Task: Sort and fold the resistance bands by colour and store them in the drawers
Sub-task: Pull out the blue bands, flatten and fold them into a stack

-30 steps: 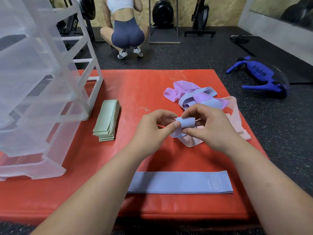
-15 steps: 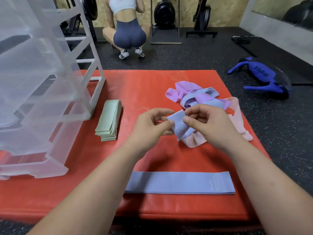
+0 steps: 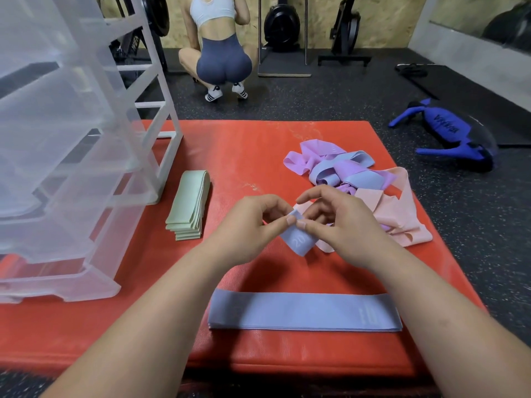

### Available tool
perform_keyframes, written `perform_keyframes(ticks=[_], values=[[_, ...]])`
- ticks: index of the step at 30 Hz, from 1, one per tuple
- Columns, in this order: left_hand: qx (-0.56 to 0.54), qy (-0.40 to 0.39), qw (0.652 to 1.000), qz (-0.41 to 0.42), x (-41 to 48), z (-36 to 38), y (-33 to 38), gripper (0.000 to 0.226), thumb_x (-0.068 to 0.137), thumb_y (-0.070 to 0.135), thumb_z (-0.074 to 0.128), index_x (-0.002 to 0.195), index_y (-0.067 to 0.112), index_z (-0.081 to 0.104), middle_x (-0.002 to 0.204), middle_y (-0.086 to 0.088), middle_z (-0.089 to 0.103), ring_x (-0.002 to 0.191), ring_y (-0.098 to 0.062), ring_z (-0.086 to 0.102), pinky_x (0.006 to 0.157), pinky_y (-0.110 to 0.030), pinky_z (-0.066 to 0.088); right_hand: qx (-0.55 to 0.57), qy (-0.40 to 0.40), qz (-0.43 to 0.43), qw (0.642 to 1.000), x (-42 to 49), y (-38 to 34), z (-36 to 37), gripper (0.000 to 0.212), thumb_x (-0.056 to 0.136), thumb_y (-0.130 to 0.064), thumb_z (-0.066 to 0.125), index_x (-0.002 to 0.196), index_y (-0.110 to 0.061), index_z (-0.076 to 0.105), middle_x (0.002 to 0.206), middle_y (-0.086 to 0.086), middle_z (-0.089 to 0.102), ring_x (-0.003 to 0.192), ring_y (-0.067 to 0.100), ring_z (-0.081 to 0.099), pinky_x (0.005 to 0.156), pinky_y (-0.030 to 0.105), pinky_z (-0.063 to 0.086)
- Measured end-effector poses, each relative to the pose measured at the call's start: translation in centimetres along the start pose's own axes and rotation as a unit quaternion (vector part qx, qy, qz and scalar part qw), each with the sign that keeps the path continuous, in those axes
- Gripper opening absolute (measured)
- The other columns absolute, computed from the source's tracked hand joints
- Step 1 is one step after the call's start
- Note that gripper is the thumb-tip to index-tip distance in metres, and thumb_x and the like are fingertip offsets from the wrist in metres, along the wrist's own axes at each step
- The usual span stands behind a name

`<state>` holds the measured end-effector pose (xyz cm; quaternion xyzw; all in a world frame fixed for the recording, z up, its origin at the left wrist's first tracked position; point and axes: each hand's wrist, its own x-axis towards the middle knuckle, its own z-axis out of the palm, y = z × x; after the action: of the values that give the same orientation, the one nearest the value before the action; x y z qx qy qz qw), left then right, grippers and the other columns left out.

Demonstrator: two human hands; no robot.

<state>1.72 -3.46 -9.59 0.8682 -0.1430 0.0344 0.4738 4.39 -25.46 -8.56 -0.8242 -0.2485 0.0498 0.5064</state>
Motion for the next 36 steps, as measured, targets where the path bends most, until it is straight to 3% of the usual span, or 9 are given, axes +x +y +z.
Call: perform_keyframes(ticks=[4, 7, 12, 15, 17, 20, 24, 28, 36], values=[[0.008, 0.055, 0.998, 0.018, -0.4, -0.5, 0.6, 0.009, 0.102, 0.023, 0.069, 0.097, 0.025, 0.075, 0.080, 0.007, 0.073, 0.074, -0.011, 0.064, 0.070, -0.027, 0.050, -0.050, -0.018, -0.006, 0.999, -0.2, -0.6, 0.2, 0.039, 0.088, -0.020, 0.082, 0.120, -0.030, 0.062, 0.084, -0.008, 0.075, 0.079, 0.011, 0.071, 0.072, 0.021, 0.053], [-0.001, 0.137, 0.990, 0.022, -0.9, -1.2, 1.2, 0.009, 0.102, 0.021, 0.069, 0.095, 0.022, 0.074, 0.083, 0.007, 0.072, 0.077, -0.009, 0.064, 0.071, -0.030, 0.052, -0.132, 0.012, 0.001, 0.991, -0.4, -0.3, -0.3, 0.026, 0.086, -0.028, 0.082, 0.107, -0.035, 0.068, 0.083, -0.017, 0.073, 0.076, 0.010, 0.070, 0.070, 0.025, 0.052], [-0.017, 0.246, 0.969, 0.000, -2.5, -2.8, 1.4, 0.011, 0.102, 0.023, 0.070, 0.093, 0.028, 0.073, 0.083, 0.023, 0.071, 0.076, 0.001, 0.060, 0.072, -0.017, 0.047, -0.187, 0.048, -0.008, 0.981, -1.5, 0.1, -2.4, 0.011, 0.087, -0.030, 0.081, 0.091, -0.037, 0.073, 0.081, -0.024, 0.070, 0.082, -0.003, 0.061, 0.069, 0.012, 0.039], [0.008, 0.241, 0.971, -0.007, -4.2, -3.4, 1.5, 0.012, 0.101, 0.022, 0.070, 0.092, 0.029, 0.073, 0.076, 0.024, 0.068, 0.069, 0.002, 0.057, 0.066, -0.016, 0.045, -0.214, 0.063, -0.006, 0.975, -2.7, 0.3, -3.4, 0.013, 0.086, -0.031, 0.083, 0.094, -0.036, 0.074, 0.084, -0.018, 0.072, 0.083, -0.002, 0.061, 0.070, 0.015, 0.040], [0.024, 0.236, 0.971, -0.011, -5.4, -3.7, 1.6, 0.010, 0.101, 0.022, 0.070, 0.092, 0.026, 0.074, 0.073, 0.018, 0.066, 0.065, 0.001, 0.054, 0.064, -0.014, 0.042, -0.236, 0.069, -0.004, 0.969, -3.6, 0.3, -3.7, 0.014, 0.084, -0.032, 0.084, 0.094, -0.036, 0.074, 0.087, -0.018, 0.073, 0.086, 0.003, 0.063, 0.075, 0.029, 0.047], [0.048, 0.235, 0.970, -0.021, -7.0, -4.0, 1.6, 0.009, 0.101, 0.024, 0.070, 0.094, 0.023, 0.075, 0.075, 0.012, 0.067, 0.064, -0.001, 0.054, 0.063, -0.017, 0.043, -0.276, 0.066, 0.005, 0.959, -5.0, -0.1, -4.5, 0.013, 0.084, -0.033, 0.083, 0.091, -0.035, 0.073, 0.086, -0.016, 0.072, 0.085, 0.010, 0.063, 0.077, 0.036, 0.046], [0.067, 0.245, 0.966, -0.040, -9.0, -4.3, 0.9, 0.011, 0.100, 0.032, 0.070, 0.091, 0.027, 0.073, 0.078, 0.006, 0.070, 0.070, -0.012, 0.061, 0.067, -0.032, 0.049, -0.318, 0.078, 0.024, 0.945, -6.9, 0.1, -5.7, 0.011, 0.083, -0.036, 0.083, 0.089, -0.034, 0.074, 0.080, -0.015, 0.069, 0.079, 0.008, 0.060, 0.070, 0.034, 0.046], [0.047, 0.255, 0.964, -0.054, -10.5, -4.2, 0.6, 0.012, 0.099, 0.036, 0.070, 0.091, 0.028, 0.073, 0.078, 0.004, 0.071, 0.071, -0.018, 0.064, 0.070, -0.041, 0.054, -0.329, 0.082, 0.048, 0.939, -8.5, 0.5, -6.4, 0.015, 0.085, -0.037, 0.081, 0.089, -0.042, 0.068, 0.087, -0.012, 0.073, 0.082, 0.014, 0.067, 0.079, 0.041, 0.056], [0.029, 0.260, 0.960, -0.100, -12.2, -4.1, 0.4, 0.008, 0.097, 0.031, 0.074, 0.089, 0.027, 0.074, 0.077, 0.006, 0.074, 0.073, -0.014, 0.067, 0.075, -0.037, 0.056, -0.259, 0.068, 0.092, 0.959, -10.2, 0.4, -6.5, 0.017, 0.089, -0.024, 0.079, 0.104, -0.031, 0.075, 0.091, -0.008, 0.073, 0.084, 0.016, 0.066, 0.075, 0.030, 0.048]])
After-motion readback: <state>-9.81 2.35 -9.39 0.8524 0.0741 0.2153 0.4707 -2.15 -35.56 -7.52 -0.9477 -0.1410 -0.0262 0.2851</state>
